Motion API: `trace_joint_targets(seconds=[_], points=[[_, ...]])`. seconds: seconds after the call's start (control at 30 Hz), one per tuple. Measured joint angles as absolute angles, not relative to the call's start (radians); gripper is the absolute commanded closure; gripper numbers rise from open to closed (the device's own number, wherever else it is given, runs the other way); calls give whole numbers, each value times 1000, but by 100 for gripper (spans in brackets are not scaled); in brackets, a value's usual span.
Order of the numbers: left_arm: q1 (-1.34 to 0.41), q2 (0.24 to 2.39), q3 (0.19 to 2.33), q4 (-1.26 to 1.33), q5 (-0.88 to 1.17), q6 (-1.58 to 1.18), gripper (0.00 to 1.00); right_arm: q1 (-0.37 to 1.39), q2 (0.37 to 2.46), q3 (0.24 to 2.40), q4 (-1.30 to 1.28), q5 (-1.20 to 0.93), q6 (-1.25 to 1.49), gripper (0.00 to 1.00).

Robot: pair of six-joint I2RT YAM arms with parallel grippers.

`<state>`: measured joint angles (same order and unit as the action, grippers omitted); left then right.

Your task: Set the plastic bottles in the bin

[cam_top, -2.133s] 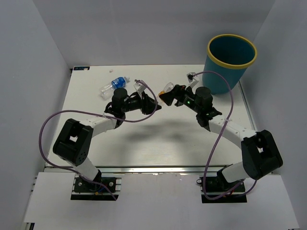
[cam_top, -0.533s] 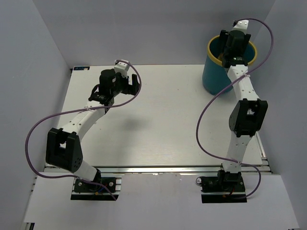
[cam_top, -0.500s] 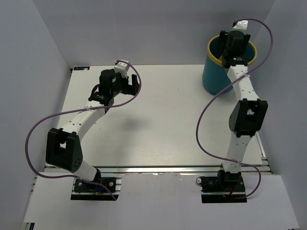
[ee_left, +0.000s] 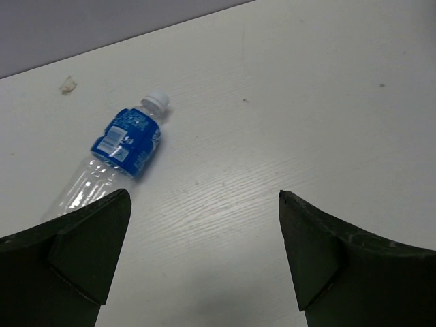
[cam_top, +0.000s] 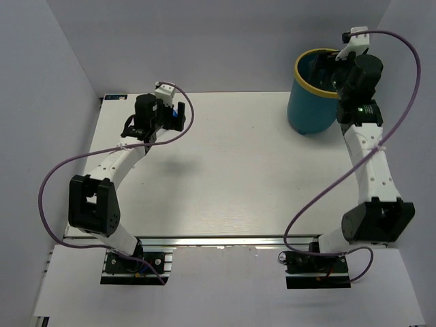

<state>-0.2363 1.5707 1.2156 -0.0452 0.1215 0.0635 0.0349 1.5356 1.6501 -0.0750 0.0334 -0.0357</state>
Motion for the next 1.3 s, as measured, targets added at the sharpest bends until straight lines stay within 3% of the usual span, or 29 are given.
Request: trace_joint_targets(seconds=[0.2, 0.37, 0.6, 0.93, 1.03, 1.07, 1.2, 1.3], points=[[-163, 1675, 1225, -8, 86, 164, 2, 43, 1340, 1469, -17, -332, -34, 11], [-111, 1836, 1343, -36, 88, 229, 2, 55, 1331, 1372, -3, -538, -25, 11], [-75, 2044, 1509, -94, 79, 316, 2, 54, 1357, 1349, -29, -657, -13, 11], [-72, 2180, 1591, -204, 98, 358, 3, 54, 1357, 1281, -34, -685, 21, 11], [-71, 2188, 1594, -248, 108, 350, 19, 55, 1357, 1257, -26, -686, 28, 11], [-71, 2188, 1594, -253, 113, 347, 31, 55, 1357, 1251, -25, -689, 32, 11], [-70, 2176, 1580, -251, 136, 324, 48, 55, 1358, 1245, -25, -705, 53, 11], [-69, 2144, 1549, -255, 174, 302, 49, 58, 1358, 1242, -5, -714, 77, 11]])
